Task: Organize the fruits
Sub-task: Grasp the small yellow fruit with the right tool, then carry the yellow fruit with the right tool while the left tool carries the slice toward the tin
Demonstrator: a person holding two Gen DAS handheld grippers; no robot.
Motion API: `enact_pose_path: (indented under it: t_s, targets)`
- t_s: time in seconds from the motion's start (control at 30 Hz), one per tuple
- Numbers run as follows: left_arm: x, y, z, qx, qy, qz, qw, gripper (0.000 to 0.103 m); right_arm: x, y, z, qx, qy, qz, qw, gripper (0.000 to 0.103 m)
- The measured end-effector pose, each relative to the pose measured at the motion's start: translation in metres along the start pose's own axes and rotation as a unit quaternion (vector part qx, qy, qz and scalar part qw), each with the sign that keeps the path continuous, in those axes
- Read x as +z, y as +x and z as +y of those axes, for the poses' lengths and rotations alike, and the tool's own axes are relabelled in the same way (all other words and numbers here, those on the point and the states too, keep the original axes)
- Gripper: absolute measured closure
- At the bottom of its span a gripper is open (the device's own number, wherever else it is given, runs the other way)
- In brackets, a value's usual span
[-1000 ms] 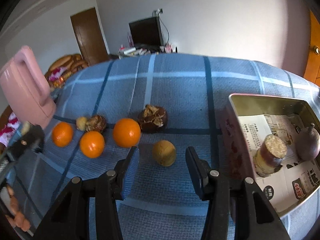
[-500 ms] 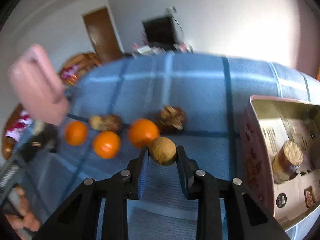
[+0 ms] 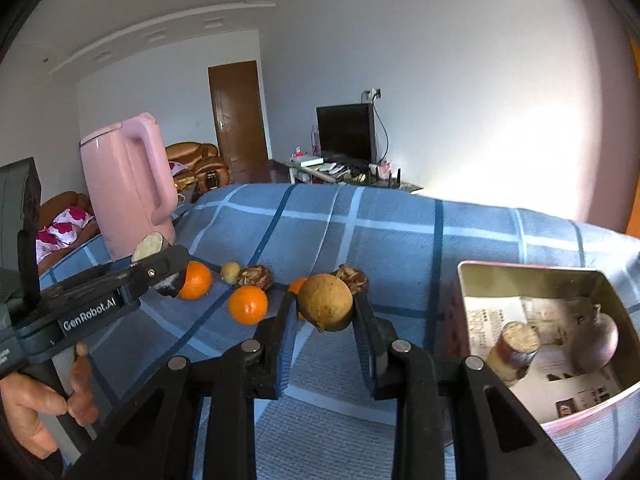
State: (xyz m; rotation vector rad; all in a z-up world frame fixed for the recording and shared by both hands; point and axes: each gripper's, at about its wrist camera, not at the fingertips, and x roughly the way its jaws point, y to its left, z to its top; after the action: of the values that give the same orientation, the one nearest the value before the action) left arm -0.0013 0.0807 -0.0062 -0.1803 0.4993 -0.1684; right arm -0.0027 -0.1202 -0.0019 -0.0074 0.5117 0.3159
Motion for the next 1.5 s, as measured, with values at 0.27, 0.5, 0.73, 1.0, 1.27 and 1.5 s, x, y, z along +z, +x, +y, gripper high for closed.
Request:
enact_pose_path:
  t_s: [0.27, 0.5, 0.73, 1.0, 1.27, 1.5]
  targets:
    - [-0.005, 0.004, -0.030, -0.006, 0.015, 0.001, 0.9999, 0.060, 0.001, -0.024, -0.022, -0.013, 0.004, -0.020, 1.000, 0.073]
    - [-0.006, 0.006, -0.074, -0.030, 0.049, -0.014, 0.9982, 0.073, 0.001, -0.035, -0.055, -0.039, 0.015, -0.028, 0.999, 0.073]
    - [-0.004, 0.014, -0.096, -0.033, 0.066, -0.010, 0.9972, 0.071, -0.002, -0.041, -0.087, -0.076, 0.022, -0.027, 0.996, 0.073]
    - [0.005, 0.021, -0.059, -0.017, 0.038, 0.032, 0.9986, 0.056, 0.002, -0.054, -0.100, -0.066, 0.041, -0.038, 0.996, 0.074]
    - [-0.015, 0.071, -0.135, -0.067, 0.142, 0.115, 0.9808, 0.041, 0.004, -0.063, -0.110, -0.079, 0.054, -0.049, 0.994, 0.074]
    - [-0.008, 0.119, -0.165, -0.034, 0.161, 0.154, 0.9743, 0.033, 0.005, -0.068, -0.130, -0.087, 0.064, -0.048, 0.993, 0.073]
